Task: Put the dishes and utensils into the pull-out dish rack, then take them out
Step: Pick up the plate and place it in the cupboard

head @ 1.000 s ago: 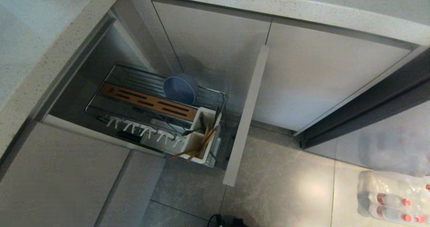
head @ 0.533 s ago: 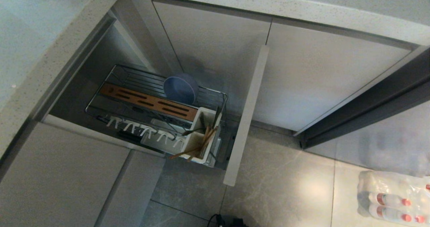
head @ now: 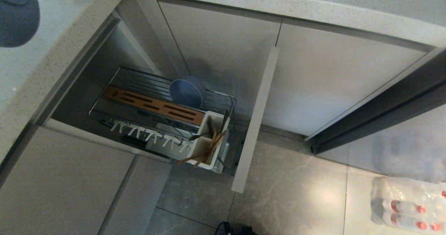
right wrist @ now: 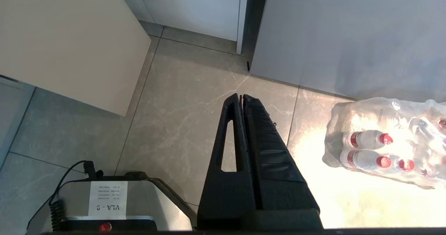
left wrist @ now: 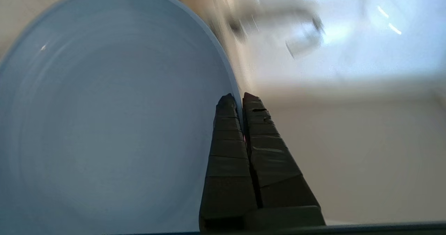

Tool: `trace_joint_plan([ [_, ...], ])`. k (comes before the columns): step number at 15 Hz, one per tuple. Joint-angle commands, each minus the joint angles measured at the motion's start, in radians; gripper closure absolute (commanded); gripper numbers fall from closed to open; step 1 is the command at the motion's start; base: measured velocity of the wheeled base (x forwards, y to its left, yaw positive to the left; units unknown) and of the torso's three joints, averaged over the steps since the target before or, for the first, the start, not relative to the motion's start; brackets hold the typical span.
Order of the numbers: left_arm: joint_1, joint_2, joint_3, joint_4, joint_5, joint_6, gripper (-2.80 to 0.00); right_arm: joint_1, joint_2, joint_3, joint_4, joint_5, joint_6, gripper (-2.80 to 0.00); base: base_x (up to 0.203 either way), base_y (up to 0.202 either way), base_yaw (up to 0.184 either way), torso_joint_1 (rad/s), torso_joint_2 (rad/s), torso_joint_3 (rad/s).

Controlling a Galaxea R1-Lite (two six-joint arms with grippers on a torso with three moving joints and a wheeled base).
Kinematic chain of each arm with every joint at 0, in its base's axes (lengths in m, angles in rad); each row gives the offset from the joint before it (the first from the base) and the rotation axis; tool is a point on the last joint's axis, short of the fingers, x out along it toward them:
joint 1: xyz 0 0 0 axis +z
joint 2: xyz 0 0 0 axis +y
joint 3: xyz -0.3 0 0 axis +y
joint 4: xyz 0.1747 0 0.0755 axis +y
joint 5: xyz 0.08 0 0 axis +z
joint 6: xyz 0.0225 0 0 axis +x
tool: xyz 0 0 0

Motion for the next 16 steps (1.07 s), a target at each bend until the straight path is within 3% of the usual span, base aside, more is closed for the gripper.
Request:
trace_joint_plan([
  [1,-0.052,-0.034,0.041,0.002,-0.037,-0.035,0.0,0.0,0.002,0.0,0.0,0.0,0.001,0.0,0.0,0.0,0.0,0.0,0.0,0.0],
  [8,-0.109,-0.036,0.194,0.061,-0.074,-0.098,0.0,0.0,0.001,0.0,0.0,0.0,0.001,0.0,0.0,0.0,0.0,0.0,0.0,0.0],
  [13,-0.226,0.018,0.26,0.065,-0.065,-0.147,0.0,0.0,0.001,0.0,0.0,0.0,0.0,0.0,0.0,0.0,0.0,0.0,0.0,0.0],
  [14,-0.244,0.05,0.261,0.065,-0.032,-0.147,0.0,0.0,0.0,0.0,0.0,0.0,0.0,0.0,0.0,0.0,0.0,0.0,0.0,0.0],
  [16,-0.289,0.135,0.249,0.062,0.136,-0.149,0.0,0.0,0.001,0.0,0.0,0.0,0.0,0.0,0.0,0.0,0.0,0.0,0.0,0.0],
])
